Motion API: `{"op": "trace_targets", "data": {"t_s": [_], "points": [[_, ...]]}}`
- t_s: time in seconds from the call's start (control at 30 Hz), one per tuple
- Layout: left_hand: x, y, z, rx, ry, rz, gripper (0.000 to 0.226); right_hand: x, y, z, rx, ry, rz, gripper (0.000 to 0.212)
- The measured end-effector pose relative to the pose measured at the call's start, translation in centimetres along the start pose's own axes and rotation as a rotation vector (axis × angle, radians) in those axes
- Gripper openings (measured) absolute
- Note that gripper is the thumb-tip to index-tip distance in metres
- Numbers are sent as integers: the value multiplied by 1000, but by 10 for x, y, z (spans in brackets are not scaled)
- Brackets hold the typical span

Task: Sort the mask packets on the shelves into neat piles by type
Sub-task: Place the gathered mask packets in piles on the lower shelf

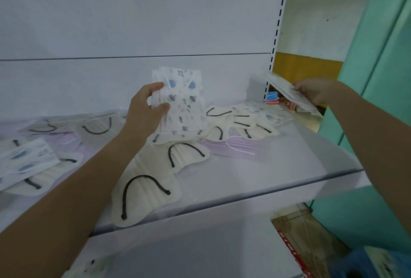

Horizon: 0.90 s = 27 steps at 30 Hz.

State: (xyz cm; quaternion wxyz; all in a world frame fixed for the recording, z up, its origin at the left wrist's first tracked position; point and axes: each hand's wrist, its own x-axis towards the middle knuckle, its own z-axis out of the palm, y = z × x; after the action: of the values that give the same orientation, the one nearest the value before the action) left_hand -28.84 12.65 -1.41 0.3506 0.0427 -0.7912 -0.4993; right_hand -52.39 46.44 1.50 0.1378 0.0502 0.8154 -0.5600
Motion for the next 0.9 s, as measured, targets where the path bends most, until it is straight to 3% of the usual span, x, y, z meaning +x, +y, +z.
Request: {"op": "trace_targets", "data": {"t_s": [0.1,0.23,0.33,0.43,0.67,0.83,0.9], "points": [[-2,1,2,9,-7,-16,42,1,9,18,5,46,-66,23],[-3,-1,1,24,-21,-27,42,-2,11,51,-286,-9,-148,13],[-3,-3,1,21,-38,-30,42,-11,1,67,-653,8,-177,46],[-4,-4,3,31,-38,-12,42,-15,-4,71,-796,-55,-54,70],[-4,-5,5,76,-37,15,42,-43,-9,64,-810,-2,11,80],[-5,-2,6,55,-43,16,42,-44,-6,64,-658,173,-139,74],[-6,-1,7,51,-47,18,42,-42,-6,65,-581,161,-198,75]]}}
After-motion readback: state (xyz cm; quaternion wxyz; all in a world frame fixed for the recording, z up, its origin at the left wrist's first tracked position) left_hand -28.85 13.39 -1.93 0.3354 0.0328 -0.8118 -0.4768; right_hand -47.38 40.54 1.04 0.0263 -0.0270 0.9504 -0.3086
